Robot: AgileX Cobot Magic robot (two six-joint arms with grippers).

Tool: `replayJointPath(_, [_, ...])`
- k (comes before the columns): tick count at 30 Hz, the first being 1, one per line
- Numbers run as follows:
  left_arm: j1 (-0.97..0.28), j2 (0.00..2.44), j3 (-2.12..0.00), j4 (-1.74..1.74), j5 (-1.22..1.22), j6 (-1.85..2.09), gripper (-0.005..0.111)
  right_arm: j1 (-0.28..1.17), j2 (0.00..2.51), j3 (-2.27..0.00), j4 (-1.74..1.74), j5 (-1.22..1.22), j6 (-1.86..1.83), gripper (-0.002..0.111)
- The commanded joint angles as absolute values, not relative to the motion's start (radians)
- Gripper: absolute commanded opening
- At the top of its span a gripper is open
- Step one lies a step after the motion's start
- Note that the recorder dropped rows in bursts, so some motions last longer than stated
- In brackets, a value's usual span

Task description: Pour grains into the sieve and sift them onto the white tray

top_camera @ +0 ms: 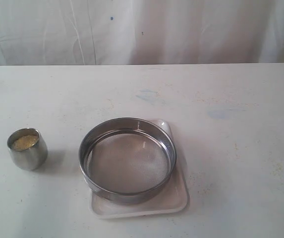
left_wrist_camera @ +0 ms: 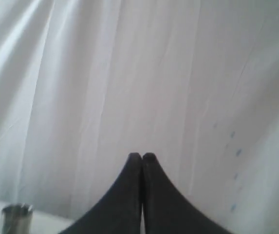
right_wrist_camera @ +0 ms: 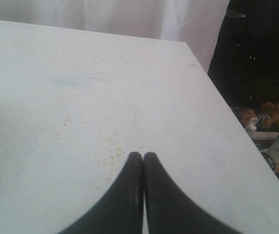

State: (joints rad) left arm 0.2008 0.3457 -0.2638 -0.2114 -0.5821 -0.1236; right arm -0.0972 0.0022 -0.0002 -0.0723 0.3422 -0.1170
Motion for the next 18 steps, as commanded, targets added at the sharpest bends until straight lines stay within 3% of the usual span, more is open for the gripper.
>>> replayJointPath(1, [0.196,0.759,-0.330,-0.251,-0.504,0.014,0.000,-0.100,0.000,0.000,-0.079,0.336,-0.119,0.000])
replayJointPath(5, [0.196,0.996,-0.413,-0.233,-0.406,0.000,0.000,-0.100,0.000,0.000,-0.079,0.336,-0.119,0.000])
replayJointPath(10, [0.198,1.104,-0.495,0.308,-0.191,-0.046,0.000,-0.100,0.000,0.000,-0.079,0.336,-0.119,0.000])
replayJointPath(18, [0.337,1.175,-0.628,0.555,-0.261,-0.461,0.000,-0.100,0.000,0.000,-0.079,0.336,-0.119,0.000])
